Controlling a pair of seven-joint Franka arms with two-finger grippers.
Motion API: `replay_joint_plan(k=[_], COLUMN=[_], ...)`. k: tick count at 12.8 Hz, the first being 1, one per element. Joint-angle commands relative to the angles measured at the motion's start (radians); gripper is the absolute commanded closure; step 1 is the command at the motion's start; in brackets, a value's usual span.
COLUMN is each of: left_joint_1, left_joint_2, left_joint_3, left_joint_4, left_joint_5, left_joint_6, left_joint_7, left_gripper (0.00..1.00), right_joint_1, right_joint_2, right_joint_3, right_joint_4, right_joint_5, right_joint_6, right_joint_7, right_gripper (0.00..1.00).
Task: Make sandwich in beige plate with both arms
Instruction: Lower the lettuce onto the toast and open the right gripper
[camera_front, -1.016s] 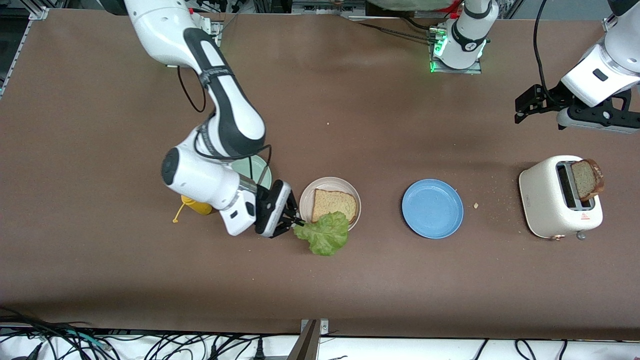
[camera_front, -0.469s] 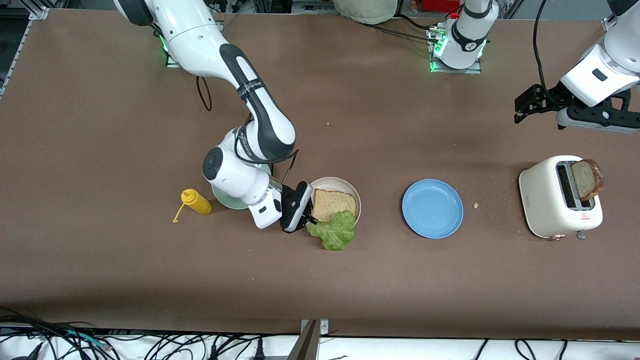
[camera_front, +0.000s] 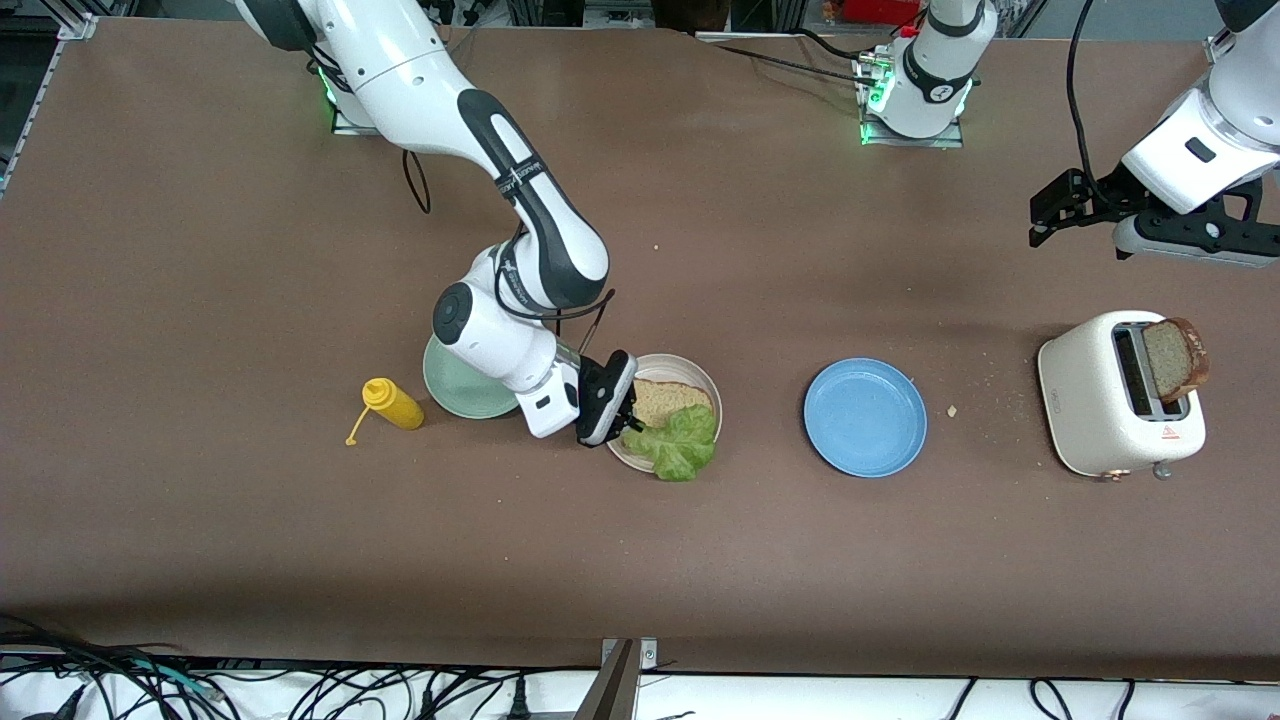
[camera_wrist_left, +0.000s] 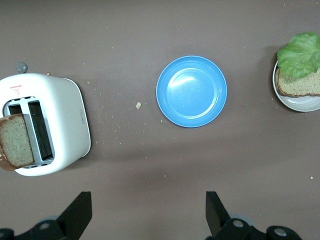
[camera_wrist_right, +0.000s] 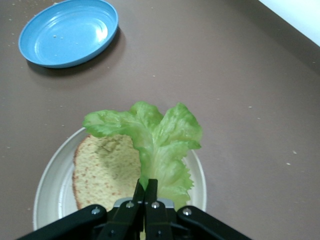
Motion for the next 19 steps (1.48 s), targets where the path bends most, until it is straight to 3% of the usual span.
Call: replay_joint_plan(k=[1, 4, 14, 15, 16, 17, 19], left_joint_1=[0.005, 0.005, 0.005, 0.005, 0.005, 0.005, 0.005], left_joint_2=[0.0, 0.0, 0.0, 0.0, 0.0, 0.0, 0.0], left_joint_3=[-0.001, -0.001, -0.001, -0.001, -0.001, -0.001, -0.001], left_joint_4=[0.011, 0.011, 0.011, 0.011, 0.011, 0.009, 0.011], left_joint_5=[-0.016, -0.016, -0.016, -0.016, -0.016, -0.016, -0.01], left_joint_6=[-0.013, -0.013, -0.015, -0.013, -0.015, -0.015, -0.015], left_joint_7=[-0.005, -0.005, -0.005, -0.005, -0.005, -0.005, -0.005], left_gripper=[0.0, 0.0, 0.0, 0.0, 0.0, 0.0, 0.0], right_joint_1=[-0.003, -0.008, 0.041, 0.041, 0.043, 0.043, 0.041], right_joint_2=[-0.089, -0.138, -0.082, -0.078, -0.077, -0.078, -0.083], right_joint_3=[0.026, 0.026, 0.04, 0.04, 0.04, 0.04, 0.04], right_joint_4=[-0.113, -0.199, -0.202, -0.202, -0.202, -0.202, -0.201], right_joint_5=[0.014, 0.01, 0.042, 0.04, 0.037, 0.036, 0.033], right_joint_6=[0.02, 0.021, 0.143, 0.144, 0.144, 0.144, 0.143], right_joint_7=[0.045, 0.027, 0.095, 0.108, 0.105, 0.096, 0.105], right_gripper=[1.0, 1.0, 1.0, 0.81, 0.2, 0.0, 0.0])
